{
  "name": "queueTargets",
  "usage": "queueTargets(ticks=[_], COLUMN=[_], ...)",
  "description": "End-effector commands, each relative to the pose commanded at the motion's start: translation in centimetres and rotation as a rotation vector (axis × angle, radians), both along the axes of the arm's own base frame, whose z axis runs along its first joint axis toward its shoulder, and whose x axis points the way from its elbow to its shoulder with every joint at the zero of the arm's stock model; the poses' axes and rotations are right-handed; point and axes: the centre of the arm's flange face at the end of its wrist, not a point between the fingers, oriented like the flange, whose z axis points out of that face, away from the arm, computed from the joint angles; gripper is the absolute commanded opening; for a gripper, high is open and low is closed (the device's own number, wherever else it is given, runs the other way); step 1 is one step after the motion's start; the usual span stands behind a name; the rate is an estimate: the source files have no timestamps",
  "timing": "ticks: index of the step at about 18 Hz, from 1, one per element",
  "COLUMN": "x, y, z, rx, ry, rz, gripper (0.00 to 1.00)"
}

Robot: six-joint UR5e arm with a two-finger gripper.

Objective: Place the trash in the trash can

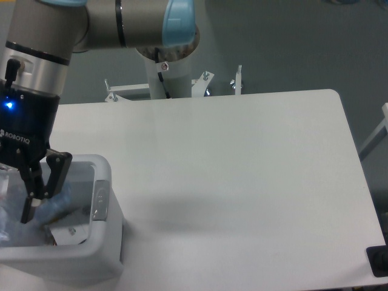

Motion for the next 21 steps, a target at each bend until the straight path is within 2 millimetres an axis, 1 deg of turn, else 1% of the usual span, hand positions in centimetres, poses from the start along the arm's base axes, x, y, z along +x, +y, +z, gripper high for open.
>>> queueTargets(ticks=[1, 2, 3, 4, 5, 6, 7, 9, 11, 12, 13, 14, 17, 19, 20, 21], x=[-1.1, -2.6, -3.2, -3.1, -3.4, -4.5, -6.2, -9.0, -12.9, -14.4, -15.8, -17.6, -20.9, -23.4, -24.1, -23.8], y=[-0.6, -1.6, -2.2, -2.4, -2.4, -2.8, -3.5, -4.7, -6.7, -7.4, -8.2, -9.3, -11.6, -13.8, -14.8, -15.6], z=[0.0, 0.5, 0.9, 0.9, 0.5, 0.1, -0.2, -0.7, -1.1, -1.5, -2.0, -3.0, -4.1, -6.0, -6.5, -5.7], rx=[-0.005, 0.001, 0.005, 0.002, -0.007, -0.026, -0.051, -0.109, -0.168, -0.200, -0.246, -0.306, -0.424, -0.524, -0.568, -0.588], ry=[0.005, 0.004, 0.004, 0.006, 0.009, 0.025, 0.061, 0.141, 0.211, 0.249, 0.285, 0.316, 0.385, 0.374, 0.371, 0.378], rz=[0.027, 0.055, 0.070, 0.073, 0.080, 0.117, 0.182, 0.318, 0.454, 0.470, 0.458, 0.444, 0.380, 0.348, 0.323, 0.299], gripper=[1.00, 1.00, 1.00, 1.00, 1.00, 1.00, 1.00, 1.00, 1.00, 1.00, 1.00, 1.00, 1.00, 1.00, 1.00, 1.00])
